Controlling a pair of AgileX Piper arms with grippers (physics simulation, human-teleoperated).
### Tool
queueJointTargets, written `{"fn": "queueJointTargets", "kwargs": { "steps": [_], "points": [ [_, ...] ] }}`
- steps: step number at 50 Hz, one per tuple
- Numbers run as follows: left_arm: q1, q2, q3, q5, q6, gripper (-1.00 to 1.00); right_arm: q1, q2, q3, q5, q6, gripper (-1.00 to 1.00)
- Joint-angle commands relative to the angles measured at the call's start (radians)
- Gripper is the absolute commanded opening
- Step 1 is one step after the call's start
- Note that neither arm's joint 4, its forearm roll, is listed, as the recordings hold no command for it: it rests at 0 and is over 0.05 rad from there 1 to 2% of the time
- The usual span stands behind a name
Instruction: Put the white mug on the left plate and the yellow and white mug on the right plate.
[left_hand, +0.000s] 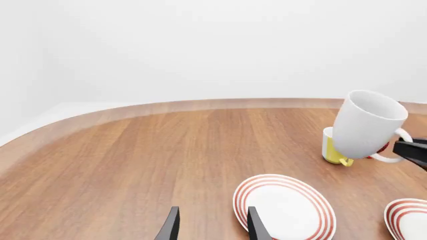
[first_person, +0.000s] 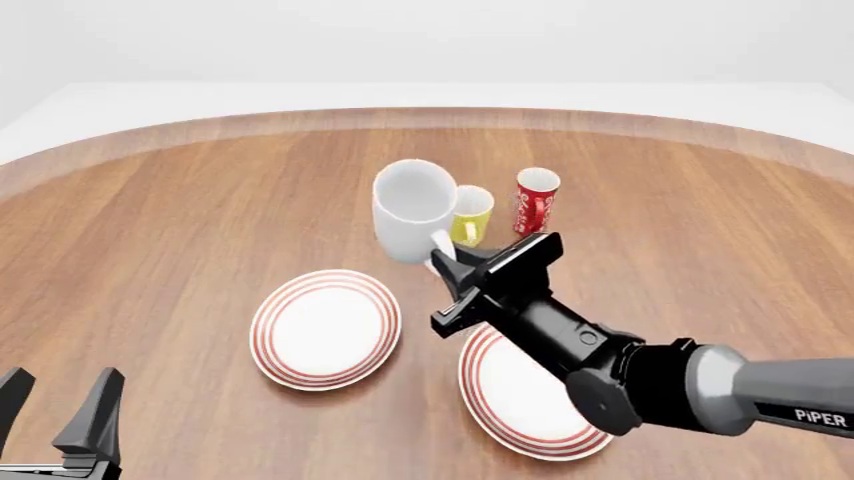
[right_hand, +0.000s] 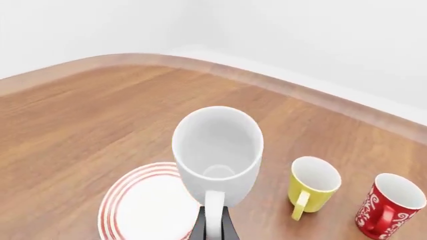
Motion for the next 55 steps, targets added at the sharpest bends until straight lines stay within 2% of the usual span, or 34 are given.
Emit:
{"fn": "queueJointTargets", "kwargs": {
  "steps": [1, 28, 55],
  "points": [
    [0.000, 0.000, 0.000, 0.000, 0.000, 1.00, 0.048, 0.047, -0.031, -0.016, 0.019, -1.00],
    [0.000, 0.000, 0.000, 0.000, 0.000, 1.00, 0.127, 0.169, -0.066, -0.068, 0.073, -1.00],
    [0.000, 0.000, 0.000, 0.000, 0.000, 1.00, 0.181, 0.295, -0.145, -0.075, 0.113, -1.00]
  ]
}}
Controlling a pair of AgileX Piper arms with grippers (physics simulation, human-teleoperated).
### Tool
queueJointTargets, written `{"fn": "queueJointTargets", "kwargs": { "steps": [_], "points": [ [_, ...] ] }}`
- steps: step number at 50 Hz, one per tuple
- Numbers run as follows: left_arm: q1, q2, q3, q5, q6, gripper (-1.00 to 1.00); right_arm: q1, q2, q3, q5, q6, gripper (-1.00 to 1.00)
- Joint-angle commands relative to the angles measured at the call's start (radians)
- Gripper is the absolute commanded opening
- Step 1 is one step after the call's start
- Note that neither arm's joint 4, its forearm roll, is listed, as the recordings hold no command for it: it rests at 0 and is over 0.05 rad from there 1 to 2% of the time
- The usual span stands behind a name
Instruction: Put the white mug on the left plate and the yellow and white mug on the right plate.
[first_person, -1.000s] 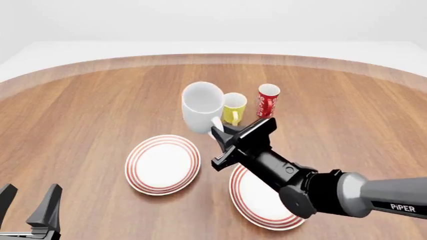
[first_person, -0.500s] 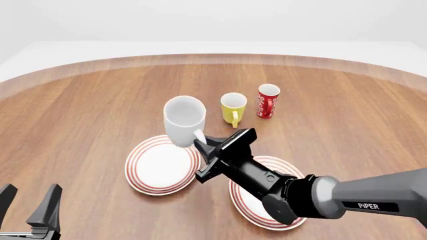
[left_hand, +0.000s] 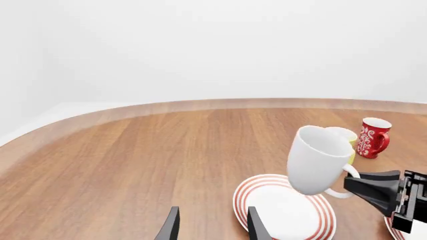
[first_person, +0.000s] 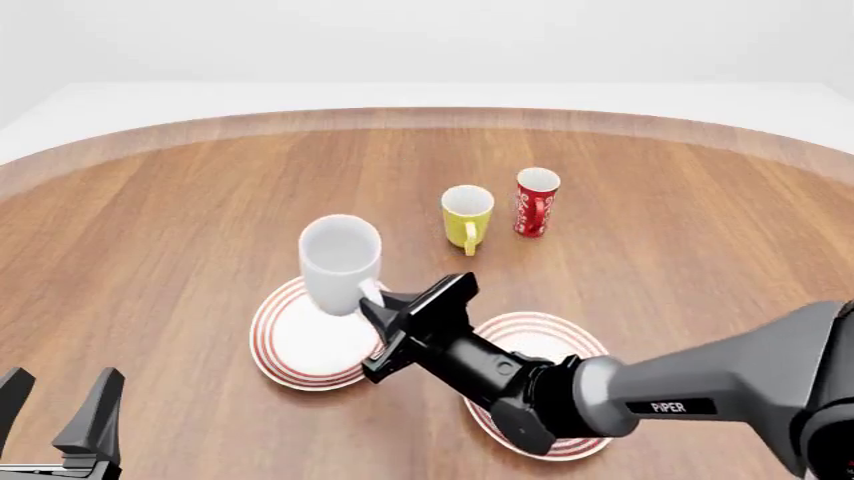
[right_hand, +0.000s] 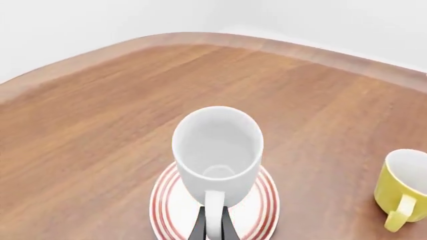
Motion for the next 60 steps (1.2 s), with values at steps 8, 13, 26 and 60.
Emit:
{"fn": "queueJointTargets", "kwargs": {
  "steps": [8, 13, 26, 60],
  "points": [
    [0.000, 0.000, 0.000, 0.000, 0.000, 1.00, 0.024, 0.073, -0.036, -0.004, 0.025, -1.00],
    [0.000, 0.000, 0.000, 0.000, 0.000, 1.00, 0.033, 0.094, -0.043, -0.005, 0.032, -1.00],
    [0.000, 0.000, 0.000, 0.000, 0.000, 1.00, 0.042, 0.138, -0.068, 0.004, 0.034, -1.00],
    [0.000, 0.000, 0.000, 0.000, 0.000, 1.00, 0.045, 0.194, -0.106, 0.030, 0.037, -1.00]
  ]
}}
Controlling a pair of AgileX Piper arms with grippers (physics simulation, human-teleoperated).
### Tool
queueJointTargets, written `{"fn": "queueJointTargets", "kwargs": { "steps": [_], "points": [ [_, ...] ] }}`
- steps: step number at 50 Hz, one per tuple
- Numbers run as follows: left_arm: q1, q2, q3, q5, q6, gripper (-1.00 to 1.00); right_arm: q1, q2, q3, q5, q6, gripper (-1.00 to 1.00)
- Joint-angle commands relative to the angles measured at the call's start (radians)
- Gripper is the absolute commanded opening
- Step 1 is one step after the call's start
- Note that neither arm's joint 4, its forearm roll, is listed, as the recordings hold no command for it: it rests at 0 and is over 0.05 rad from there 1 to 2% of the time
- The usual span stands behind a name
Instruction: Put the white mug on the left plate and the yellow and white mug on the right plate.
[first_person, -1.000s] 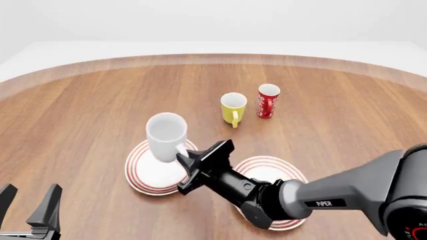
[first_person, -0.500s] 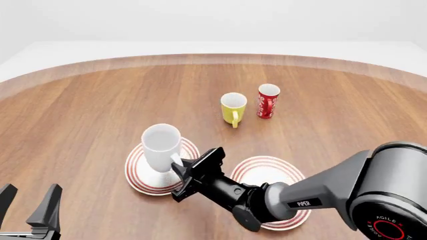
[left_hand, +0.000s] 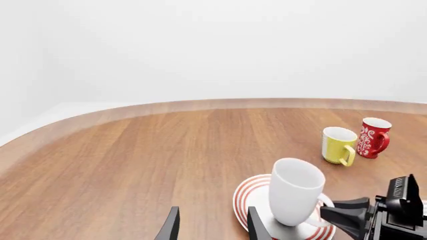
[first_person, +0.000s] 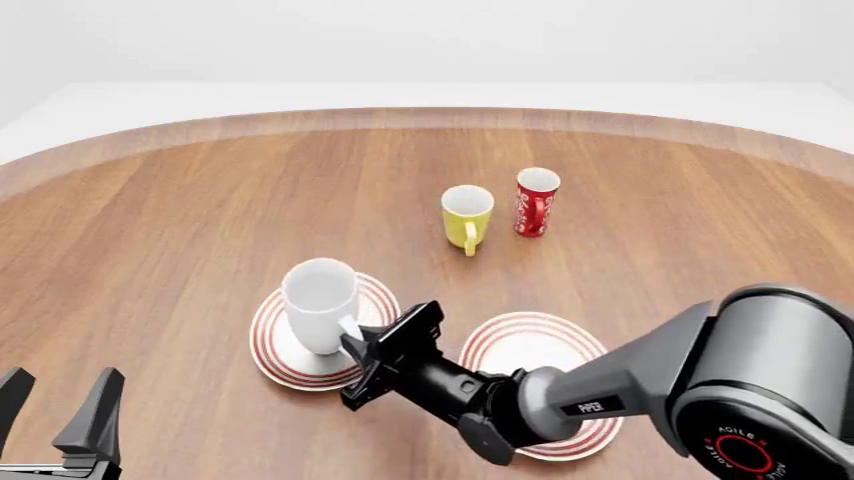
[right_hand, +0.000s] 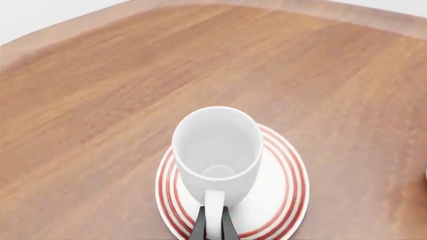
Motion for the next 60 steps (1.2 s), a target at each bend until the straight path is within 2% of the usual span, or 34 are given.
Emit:
{"fn": "queueJointTargets", "kwargs": {
  "steps": [1, 6, 7, 20, 33, 57, 60],
  "points": [
    [0.000, 0.000, 0.000, 0.000, 0.000, 1.00, 0.000, 0.012, -0.018, 0.011, 0.007, -1.00],
    [0.000, 0.000, 0.000, 0.000, 0.000, 1.00, -0.004, 0.023, -0.030, 0.024, 0.007, -1.00],
    [0.000, 0.000, 0.000, 0.000, 0.000, 1.00, -0.005, 0.028, -0.036, 0.030, 0.008, 1.00],
    [0.000, 0.000, 0.000, 0.000, 0.000, 1.00, -0.006, 0.032, -0.040, 0.037, 0.018, 1.00],
    [0.000, 0.000, 0.000, 0.000, 0.000, 1.00, 0.002, -0.017, 0.008, 0.020, 0.025, 1.00],
    [0.000, 0.000, 0.000, 0.000, 0.000, 1.00, -0.021, -0.120, 0.086, 0.003, -0.003, 1.00],
    [0.000, 0.000, 0.000, 0.000, 0.000, 1.00, -0.032, -0.132, 0.093, 0.005, -0.022, 1.00]
  ]
}}
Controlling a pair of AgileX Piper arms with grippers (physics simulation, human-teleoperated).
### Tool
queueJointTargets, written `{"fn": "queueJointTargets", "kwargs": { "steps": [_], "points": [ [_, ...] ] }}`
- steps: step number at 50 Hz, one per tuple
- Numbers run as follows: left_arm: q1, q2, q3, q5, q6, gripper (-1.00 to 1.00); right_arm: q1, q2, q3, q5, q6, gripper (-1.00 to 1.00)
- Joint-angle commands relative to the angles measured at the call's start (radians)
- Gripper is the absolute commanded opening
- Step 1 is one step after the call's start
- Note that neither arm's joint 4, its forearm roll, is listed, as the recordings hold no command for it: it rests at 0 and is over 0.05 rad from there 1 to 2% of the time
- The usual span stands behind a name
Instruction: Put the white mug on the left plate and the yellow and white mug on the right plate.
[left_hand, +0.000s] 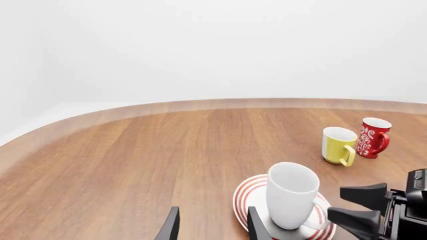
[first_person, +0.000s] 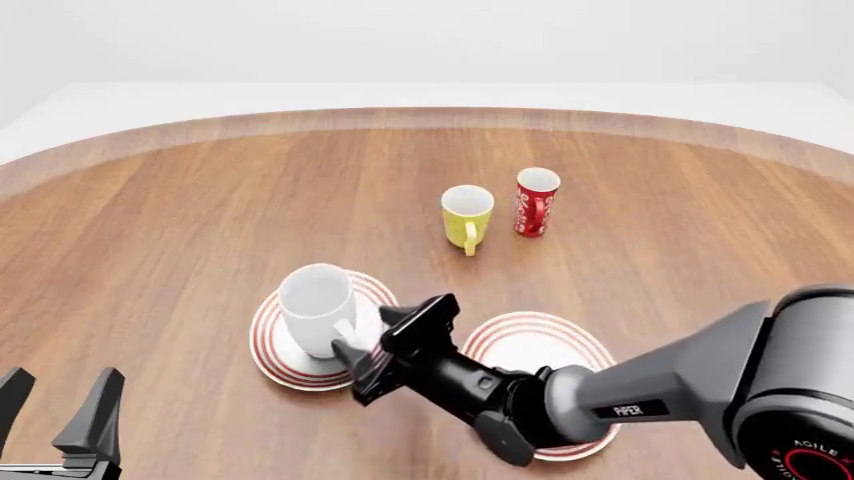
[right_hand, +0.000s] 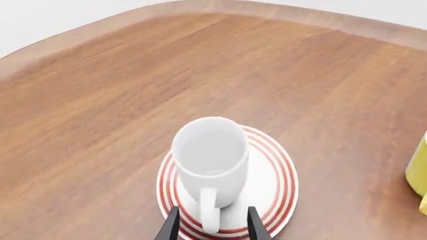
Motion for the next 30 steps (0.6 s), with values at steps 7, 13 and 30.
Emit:
{"fn": "queueJointTargets", "kwargs": {
  "steps": [7, 13, 30],
  "points": [
    [0.000, 0.000, 0.000, 0.000, 0.000, 1.00, -0.045, -0.068, 0.052, -0.009, -0.036, 1.00],
    [0.000, 0.000, 0.000, 0.000, 0.000, 1.00, -0.070, -0.091, 0.077, -0.016, -0.051, 1.00],
    [0.000, 0.000, 0.000, 0.000, 0.000, 1.00, -0.170, -0.099, 0.091, -0.028, -0.151, 1.00]
  ]
}}
